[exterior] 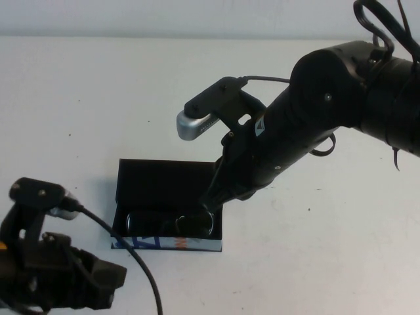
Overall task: Return glasses to glasses case
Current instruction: Close the glasses case
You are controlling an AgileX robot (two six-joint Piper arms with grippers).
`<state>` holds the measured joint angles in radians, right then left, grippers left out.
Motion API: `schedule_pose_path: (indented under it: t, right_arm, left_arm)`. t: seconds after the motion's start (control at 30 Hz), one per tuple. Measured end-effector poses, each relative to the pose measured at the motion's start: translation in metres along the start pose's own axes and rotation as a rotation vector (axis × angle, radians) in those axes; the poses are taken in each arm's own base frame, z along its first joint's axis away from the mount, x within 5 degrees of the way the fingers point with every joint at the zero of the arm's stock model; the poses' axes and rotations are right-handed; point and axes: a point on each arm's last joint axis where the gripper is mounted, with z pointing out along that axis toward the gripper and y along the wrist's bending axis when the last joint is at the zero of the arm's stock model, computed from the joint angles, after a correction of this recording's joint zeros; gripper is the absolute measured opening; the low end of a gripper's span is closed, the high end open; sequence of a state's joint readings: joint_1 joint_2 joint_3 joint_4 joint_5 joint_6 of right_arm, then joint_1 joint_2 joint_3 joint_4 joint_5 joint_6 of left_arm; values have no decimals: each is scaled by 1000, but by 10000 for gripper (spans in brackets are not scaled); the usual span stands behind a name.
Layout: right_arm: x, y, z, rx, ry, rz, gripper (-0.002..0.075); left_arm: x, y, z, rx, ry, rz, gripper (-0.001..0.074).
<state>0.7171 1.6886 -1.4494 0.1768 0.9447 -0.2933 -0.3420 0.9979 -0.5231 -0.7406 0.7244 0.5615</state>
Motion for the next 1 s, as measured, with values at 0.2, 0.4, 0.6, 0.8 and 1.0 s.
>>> schedule_pose_path:
  t: [0.2,0.4,0.6,0.8,1.0]
  right_arm:
    - [-5,-3,1,12,-41,56,-11]
    - [-15,-25,5,29,-55,120,-11]
    - [-30,-39,13,31,-46,150,-11]
    - [-49,-46,29,21,-21,142,-11]
    - [-64,-53,48,10,1,137,-11]
  left_arm:
    - [-12,15,42,61,19,51,-1]
    - [-20,31,78,87,-16,55,-1]
    - [-21,44,103,74,-45,84,-1]
    - [-17,54,122,69,-24,94,-1]
    - [-14,59,133,70,4,112,-1]
